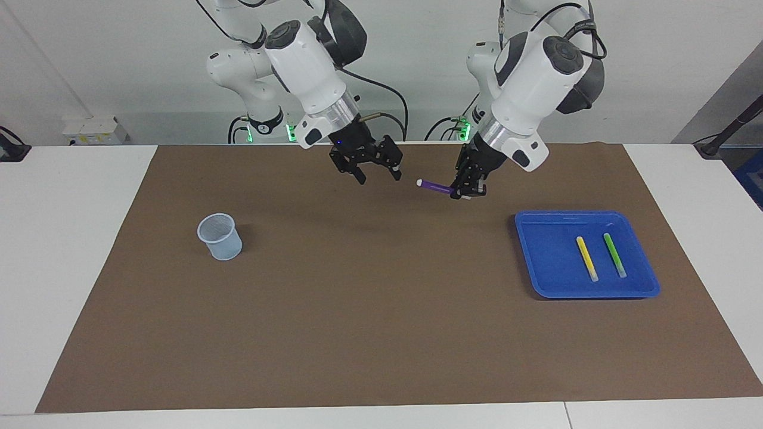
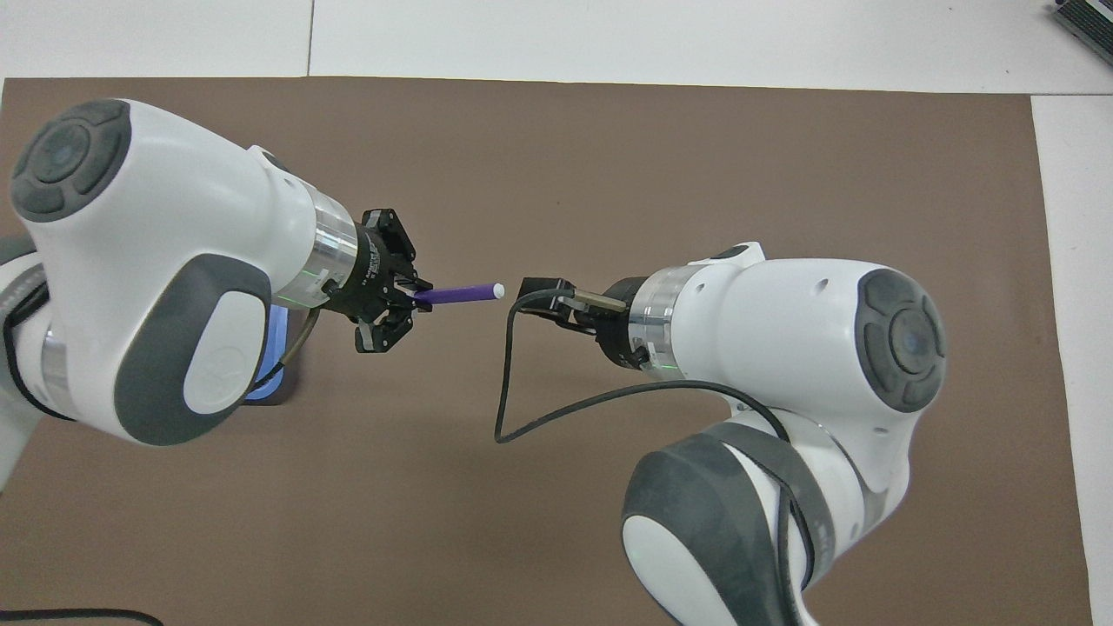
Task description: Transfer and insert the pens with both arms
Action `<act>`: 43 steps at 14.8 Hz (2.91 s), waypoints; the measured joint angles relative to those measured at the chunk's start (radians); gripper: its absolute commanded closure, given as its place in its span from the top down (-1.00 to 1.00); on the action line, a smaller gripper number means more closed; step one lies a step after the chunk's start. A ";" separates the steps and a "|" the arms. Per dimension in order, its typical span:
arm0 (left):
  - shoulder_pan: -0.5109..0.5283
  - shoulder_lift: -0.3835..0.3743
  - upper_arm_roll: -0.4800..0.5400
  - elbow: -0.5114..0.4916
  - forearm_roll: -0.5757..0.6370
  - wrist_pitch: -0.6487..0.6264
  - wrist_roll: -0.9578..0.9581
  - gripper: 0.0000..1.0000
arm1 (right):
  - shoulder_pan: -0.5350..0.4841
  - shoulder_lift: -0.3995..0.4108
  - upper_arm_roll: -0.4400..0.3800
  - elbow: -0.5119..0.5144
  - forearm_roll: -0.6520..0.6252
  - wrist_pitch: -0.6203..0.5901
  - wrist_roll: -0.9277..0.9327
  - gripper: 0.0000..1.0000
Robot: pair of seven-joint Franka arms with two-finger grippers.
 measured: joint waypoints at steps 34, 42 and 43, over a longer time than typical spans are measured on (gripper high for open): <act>-0.049 -0.056 0.010 -0.156 -0.091 0.193 0.082 -1.00 | 0.032 0.055 -0.005 0.041 0.000 0.054 -0.238 -0.09; -0.054 -0.055 0.007 -0.161 -0.091 0.201 0.084 -1.00 | 0.033 0.055 -0.003 0.048 0.000 0.054 -0.238 -0.63; -0.054 -0.055 0.007 -0.161 -0.091 0.201 0.085 -1.00 | 0.033 0.055 -0.003 0.048 0.000 0.054 -0.238 -0.82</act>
